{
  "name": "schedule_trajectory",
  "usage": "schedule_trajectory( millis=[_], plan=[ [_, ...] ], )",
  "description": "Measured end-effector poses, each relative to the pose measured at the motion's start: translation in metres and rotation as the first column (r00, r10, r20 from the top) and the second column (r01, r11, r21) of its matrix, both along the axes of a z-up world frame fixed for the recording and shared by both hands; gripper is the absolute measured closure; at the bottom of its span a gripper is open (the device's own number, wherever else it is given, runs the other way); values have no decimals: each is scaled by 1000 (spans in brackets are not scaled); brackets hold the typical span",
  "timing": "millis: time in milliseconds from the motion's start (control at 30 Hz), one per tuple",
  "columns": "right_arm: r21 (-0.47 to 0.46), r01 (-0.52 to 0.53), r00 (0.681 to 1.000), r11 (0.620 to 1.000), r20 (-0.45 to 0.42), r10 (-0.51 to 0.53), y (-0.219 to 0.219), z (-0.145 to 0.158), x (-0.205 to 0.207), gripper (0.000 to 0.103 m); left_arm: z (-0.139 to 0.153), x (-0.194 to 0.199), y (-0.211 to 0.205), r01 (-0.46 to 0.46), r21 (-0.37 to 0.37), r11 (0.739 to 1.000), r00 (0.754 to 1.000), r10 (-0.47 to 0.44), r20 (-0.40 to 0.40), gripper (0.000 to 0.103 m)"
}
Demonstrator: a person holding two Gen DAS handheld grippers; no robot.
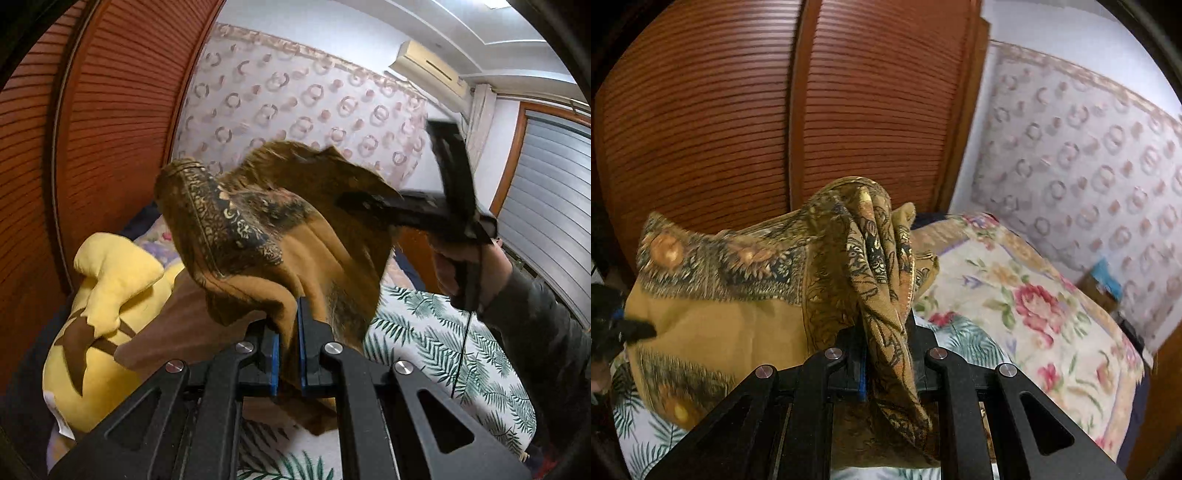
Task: Fold small clothes
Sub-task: 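Lift the brown cloth with both grippers and carry it toward the yellow pillow, then lower the brown cloth onto the bed beside the yellow pillow and open both grippers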
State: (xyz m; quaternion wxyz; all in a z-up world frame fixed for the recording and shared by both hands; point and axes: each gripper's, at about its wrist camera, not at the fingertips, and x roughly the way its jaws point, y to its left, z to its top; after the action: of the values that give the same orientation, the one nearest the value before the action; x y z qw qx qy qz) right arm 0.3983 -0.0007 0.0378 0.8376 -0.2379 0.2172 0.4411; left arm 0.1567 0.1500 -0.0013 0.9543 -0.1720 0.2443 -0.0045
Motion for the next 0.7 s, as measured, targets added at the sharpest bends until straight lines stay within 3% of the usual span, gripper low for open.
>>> schedule_trajectory(
  millis=[267,500,600,667,700],
  plan=[
    [-18,-52,999,998,-1,52,39,-13,25,89,-13,-7,10,-39,-4,999,999,39,-19,95],
    [-35,-41,999,999,-18,40,71,-28,38,85,-24,-2,11,-78,53,996,992,83,-91,95],
    [-54,15,999,998,-39,-17,77,-36,51,66,-25,-2,13,-79,61,995,991,85,-105,91],
    [-38,47,997,998,-57,-50,76,-36,59,49,-22,-3,13,-88,78,993,990,96,-107,82],
    [-30,50,997,998,-60,-51,75,-35,61,47,-20,-7,14,-101,88,991,989,109,-99,74]
  ],
)
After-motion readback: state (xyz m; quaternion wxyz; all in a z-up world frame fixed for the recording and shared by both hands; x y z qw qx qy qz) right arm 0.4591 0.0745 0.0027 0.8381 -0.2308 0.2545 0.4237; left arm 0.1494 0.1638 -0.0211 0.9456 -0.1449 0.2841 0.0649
